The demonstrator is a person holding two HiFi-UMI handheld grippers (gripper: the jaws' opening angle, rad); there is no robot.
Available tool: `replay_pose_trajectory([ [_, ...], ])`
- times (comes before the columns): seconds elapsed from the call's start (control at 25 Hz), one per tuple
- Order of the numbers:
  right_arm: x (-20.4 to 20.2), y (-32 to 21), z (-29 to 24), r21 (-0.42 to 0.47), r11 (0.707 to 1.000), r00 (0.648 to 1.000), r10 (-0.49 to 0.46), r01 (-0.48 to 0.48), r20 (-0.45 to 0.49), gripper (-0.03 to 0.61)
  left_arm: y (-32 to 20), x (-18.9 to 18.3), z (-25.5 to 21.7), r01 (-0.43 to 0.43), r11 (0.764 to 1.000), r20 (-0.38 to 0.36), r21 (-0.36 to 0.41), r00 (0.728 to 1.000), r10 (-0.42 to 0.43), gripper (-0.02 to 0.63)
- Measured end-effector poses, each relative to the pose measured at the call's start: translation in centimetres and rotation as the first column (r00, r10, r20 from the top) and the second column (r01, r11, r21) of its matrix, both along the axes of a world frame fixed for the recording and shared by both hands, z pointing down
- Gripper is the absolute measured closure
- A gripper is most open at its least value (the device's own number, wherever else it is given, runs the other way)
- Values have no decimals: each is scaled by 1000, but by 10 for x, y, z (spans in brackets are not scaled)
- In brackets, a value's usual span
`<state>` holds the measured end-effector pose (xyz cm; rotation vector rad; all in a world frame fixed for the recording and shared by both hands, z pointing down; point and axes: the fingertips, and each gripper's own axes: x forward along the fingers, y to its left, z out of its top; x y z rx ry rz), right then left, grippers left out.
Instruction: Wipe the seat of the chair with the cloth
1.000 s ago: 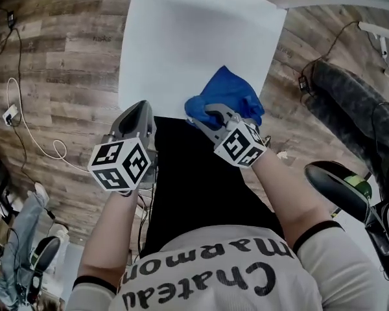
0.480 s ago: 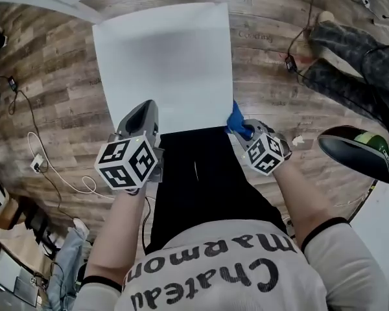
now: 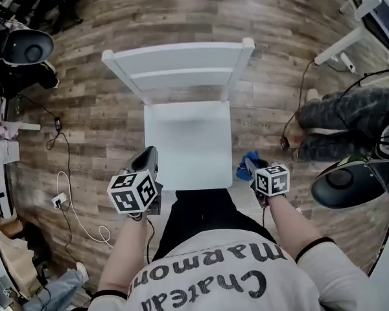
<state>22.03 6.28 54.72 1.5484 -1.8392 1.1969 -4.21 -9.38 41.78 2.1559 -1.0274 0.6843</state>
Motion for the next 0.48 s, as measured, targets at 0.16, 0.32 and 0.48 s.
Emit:
replay_pose_trajectory([
  [0.16,8,-79,-67,169,985,999,-18,25,-41,546,-28,-13,-72,84,989,-48,119,996,-79,606],
  [0.32,-3,-141,-158,386,921,998,-48,57,-33,546,-32,-24,-127,162,969,-114,187,983,-142,606],
  [0.48,-27,-182,-252,587,805,994,-106,84,3,546,-32,-24,-179,249,942,-239,227,952,-193,606],
])
